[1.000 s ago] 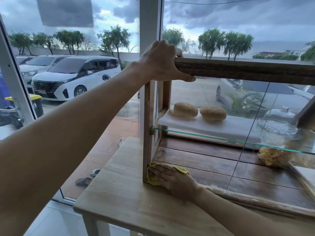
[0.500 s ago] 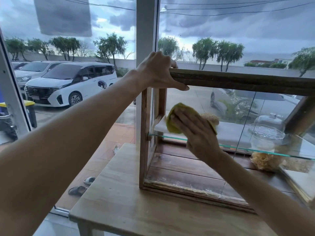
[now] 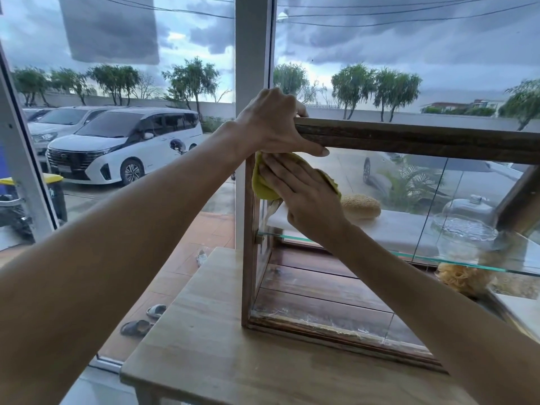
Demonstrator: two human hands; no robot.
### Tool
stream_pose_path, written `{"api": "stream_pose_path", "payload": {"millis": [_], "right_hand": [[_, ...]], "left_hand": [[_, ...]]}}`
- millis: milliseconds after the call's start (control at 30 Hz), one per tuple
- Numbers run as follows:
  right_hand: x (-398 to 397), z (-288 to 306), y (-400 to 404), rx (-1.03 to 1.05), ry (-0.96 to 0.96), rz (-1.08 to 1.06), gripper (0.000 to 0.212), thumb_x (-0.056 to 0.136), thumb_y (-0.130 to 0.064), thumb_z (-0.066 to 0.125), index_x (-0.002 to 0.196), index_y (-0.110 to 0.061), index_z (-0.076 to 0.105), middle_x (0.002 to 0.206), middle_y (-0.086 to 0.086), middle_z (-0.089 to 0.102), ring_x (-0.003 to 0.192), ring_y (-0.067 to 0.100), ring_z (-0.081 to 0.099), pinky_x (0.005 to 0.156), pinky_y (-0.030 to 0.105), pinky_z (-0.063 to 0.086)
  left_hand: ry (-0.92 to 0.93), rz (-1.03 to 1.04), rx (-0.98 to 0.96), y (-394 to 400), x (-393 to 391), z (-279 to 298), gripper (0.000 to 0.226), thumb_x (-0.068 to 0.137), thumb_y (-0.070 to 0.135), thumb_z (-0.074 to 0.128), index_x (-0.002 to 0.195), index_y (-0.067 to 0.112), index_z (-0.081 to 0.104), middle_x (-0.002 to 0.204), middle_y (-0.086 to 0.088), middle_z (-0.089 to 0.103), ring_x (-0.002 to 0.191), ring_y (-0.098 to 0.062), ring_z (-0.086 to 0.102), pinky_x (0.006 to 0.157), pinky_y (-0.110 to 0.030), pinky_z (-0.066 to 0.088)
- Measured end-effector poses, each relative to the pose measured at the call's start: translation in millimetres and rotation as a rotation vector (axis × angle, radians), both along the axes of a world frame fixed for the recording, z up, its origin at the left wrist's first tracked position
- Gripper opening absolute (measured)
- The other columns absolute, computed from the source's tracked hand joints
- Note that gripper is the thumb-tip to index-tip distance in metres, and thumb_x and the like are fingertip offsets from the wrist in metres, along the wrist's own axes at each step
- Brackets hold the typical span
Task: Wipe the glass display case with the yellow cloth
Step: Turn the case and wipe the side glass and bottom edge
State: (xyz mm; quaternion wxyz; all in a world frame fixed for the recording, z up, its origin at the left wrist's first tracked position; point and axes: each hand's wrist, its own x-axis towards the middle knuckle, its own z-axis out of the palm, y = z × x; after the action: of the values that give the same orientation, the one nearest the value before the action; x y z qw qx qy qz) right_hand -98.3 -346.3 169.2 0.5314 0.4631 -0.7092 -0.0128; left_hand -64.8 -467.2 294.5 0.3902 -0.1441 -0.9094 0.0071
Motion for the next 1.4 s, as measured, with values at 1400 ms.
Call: {"api": "stream_pose_path", "payload": {"millis": [1400], "right_hand": [[29.5,-208.6,48.3,0.382,-0.338,0.089,0.041,0.093,-0.009,0.042,0.131,-0.015,0.058,0.139,0.003,0.053,0.132,0.017,0.045,0.113,0.031,0.029]], "left_hand": [[0.003,0.032,-0.066,-4.1,-4.6,-6.2,0.115,0.042,0.099,0.031,0.106,0.012,0.069,0.077,-0.005,0.071,0.065,-0.015,0.055,0.08,-0.025,0.045]]}}
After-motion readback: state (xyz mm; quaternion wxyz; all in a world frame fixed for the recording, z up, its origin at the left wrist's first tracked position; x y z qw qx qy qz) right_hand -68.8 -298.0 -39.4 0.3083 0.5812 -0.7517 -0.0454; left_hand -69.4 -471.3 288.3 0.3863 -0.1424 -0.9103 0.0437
